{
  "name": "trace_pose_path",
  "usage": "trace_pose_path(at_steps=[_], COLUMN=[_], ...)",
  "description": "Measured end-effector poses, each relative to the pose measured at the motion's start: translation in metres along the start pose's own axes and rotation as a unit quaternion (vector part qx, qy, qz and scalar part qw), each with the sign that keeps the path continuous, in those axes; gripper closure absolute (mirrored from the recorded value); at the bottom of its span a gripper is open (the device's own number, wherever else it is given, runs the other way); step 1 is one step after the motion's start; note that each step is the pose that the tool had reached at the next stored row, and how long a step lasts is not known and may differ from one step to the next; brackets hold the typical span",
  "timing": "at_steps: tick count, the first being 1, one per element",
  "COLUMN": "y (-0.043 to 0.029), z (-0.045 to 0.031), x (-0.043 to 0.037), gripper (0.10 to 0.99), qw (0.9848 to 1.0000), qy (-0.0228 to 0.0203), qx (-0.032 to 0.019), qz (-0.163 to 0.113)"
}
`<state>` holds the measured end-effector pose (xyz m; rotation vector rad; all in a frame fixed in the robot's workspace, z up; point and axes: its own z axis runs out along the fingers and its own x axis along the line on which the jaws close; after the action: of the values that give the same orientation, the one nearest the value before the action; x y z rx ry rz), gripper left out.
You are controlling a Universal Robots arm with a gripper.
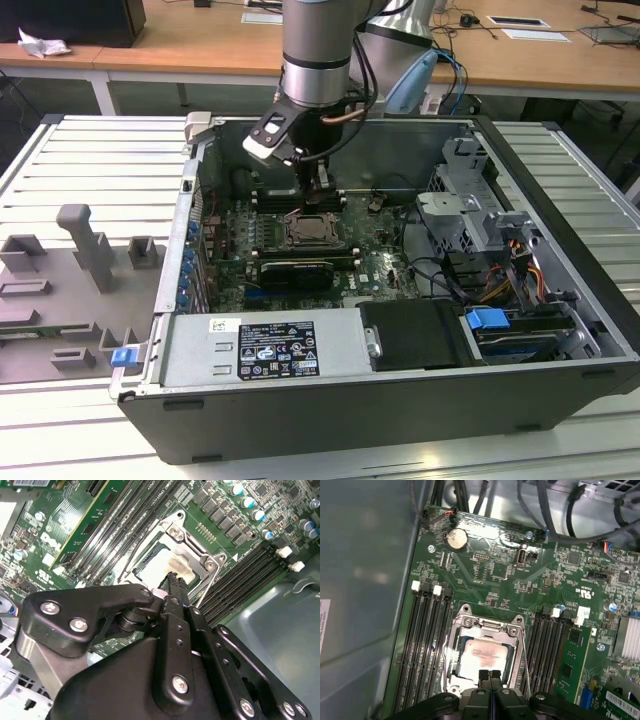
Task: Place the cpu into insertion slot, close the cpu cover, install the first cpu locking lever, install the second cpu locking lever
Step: 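Install the first cpu locking lever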
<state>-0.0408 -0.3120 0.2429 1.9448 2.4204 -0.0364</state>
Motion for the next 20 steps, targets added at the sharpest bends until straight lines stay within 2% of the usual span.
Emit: trace_pose_path(at_steps=[12,20], y=[0.0,0.0], z=[0.0,0.0], x=[0.0,0.0], gripper=[0.98,0.98], qw=[0.9991,0.997], qy=[0.0002,0.0003], qx=[-0.0018,-0.0033], qz=[-0.043,-0.078])
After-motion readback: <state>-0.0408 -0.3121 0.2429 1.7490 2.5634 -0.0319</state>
